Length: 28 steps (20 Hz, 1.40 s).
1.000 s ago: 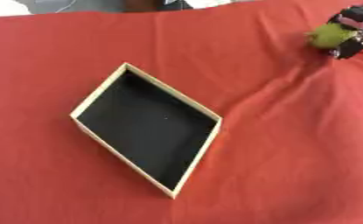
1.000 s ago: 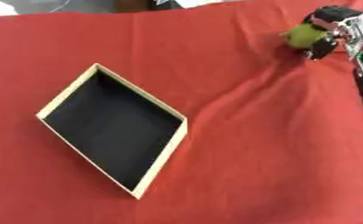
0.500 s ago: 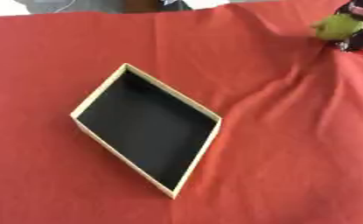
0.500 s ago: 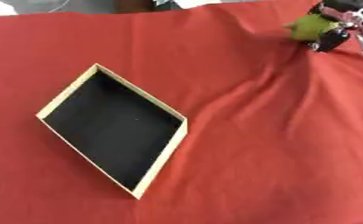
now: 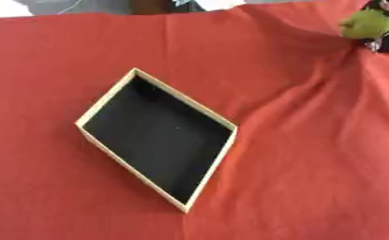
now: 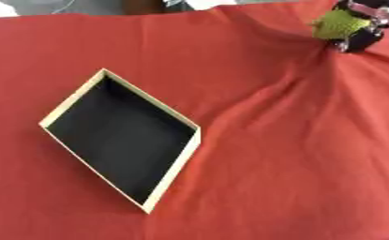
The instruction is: Pick up objects on the table and place them in the box.
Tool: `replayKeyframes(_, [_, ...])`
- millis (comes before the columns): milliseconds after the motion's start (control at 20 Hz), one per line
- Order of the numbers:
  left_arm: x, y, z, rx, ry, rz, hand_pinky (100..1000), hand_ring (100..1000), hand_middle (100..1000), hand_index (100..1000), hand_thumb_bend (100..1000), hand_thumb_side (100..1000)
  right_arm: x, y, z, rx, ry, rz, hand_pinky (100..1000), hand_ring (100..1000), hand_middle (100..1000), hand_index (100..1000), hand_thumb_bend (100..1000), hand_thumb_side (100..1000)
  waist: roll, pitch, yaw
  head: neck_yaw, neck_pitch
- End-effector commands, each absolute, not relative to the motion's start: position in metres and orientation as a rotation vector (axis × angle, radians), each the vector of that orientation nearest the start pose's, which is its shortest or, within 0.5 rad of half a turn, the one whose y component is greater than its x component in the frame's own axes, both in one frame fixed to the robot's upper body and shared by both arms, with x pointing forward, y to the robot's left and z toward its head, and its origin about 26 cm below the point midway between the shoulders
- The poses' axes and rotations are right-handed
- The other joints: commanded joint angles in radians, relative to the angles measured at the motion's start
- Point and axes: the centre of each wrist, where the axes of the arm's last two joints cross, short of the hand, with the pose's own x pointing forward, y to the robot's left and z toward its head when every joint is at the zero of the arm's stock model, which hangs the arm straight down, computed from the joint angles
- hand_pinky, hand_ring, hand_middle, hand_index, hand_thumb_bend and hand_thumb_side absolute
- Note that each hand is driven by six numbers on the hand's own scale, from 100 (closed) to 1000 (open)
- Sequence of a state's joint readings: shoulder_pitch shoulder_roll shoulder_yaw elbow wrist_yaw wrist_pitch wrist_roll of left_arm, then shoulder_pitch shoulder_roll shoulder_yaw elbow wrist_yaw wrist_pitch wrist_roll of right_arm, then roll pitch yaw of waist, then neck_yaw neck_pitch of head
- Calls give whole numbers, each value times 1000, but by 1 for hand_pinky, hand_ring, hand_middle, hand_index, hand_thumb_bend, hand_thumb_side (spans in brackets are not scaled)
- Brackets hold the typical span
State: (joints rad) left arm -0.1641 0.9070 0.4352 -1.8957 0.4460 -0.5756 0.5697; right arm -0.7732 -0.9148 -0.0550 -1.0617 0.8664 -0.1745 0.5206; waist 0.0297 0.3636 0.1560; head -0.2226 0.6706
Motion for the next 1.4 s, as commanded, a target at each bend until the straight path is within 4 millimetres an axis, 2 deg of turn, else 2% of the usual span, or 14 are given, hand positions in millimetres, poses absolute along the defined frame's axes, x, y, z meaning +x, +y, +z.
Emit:
replayKeyframes(50, [251,435,315,-683,3205,-281,594,633,652,714,148,688,381,-483,315,-1265,-1049,1288,832,802,839,1000,157,119,-2,-23,0,3,-4])
replayKeyframes(150, [251,435,314,-687,3207,-284,593,633,651,713,147,688,380,-484,315,-1248,-1049,1285,830,800,823,997,100,143,-3,-23,0,3,-4])
replayKeyframes(200, [251,436,314,-689,3208,-285,593,633,651,713,147,688,380,-484,315,-1245,-1052,1279,831,804,828,997,100,154,-3,-23,0,3,-4])
replayKeyframes(300, [251,436,314,-694,3209,-286,593,633,651,713,148,688,380,-484,314,-1235,-1056,1270,839,823,879,1000,100,204,-3,-23,0,3,-4])
replayKeyframes(500, [251,436,314,-703,3209,-290,592,632,651,713,147,688,381,-483,314,-1225,-1046,1271,843,814,842,985,100,199,-4,-23,0,2,-5])
replayKeyframes(750, [251,436,313,-707,3212,-289,592,632,651,713,147,688,381,-483,314,-1230,-1045,1273,843,814,842,985,100,199,-4,-23,0,2,-6])
replayKeyframes(800, [251,436,313,-709,3212,-290,591,632,650,712,148,688,380,-482,317,-1241,-1051,1266,814,770,654,785,100,151,-5,-23,0,0,-5])
replayKeyframes(900, [251,436,313,-714,3211,-293,591,631,650,712,148,688,380,-481,318,-1272,-1069,1251,814,765,637,757,100,153,-6,-23,1,-2,-5])
replayKeyframes(1150, [251,436,313,-717,3209,-293,591,631,650,712,148,688,381,-482,314,-1303,-1085,1240,814,765,637,757,100,153,-6,-23,2,-3,-6])
replayKeyframes(1250, [251,436,313,-721,3209,-291,591,631,650,712,148,688,380,-484,312,-1291,-1078,1236,827,788,771,872,100,245,-7,-25,1,-2,-6])
replayKeyframes(1350, [251,436,312,-728,3209,-290,590,631,650,712,147,688,380,-485,312,-1268,-1073,1226,822,780,747,867,100,254,-8,-25,1,-3,-8])
replayKeyframes(1400, [251,436,312,-731,3209,-290,590,631,650,712,148,688,379,-485,312,-1261,-1071,1224,824,785,764,883,100,266,-8,-25,1,-3,-8])
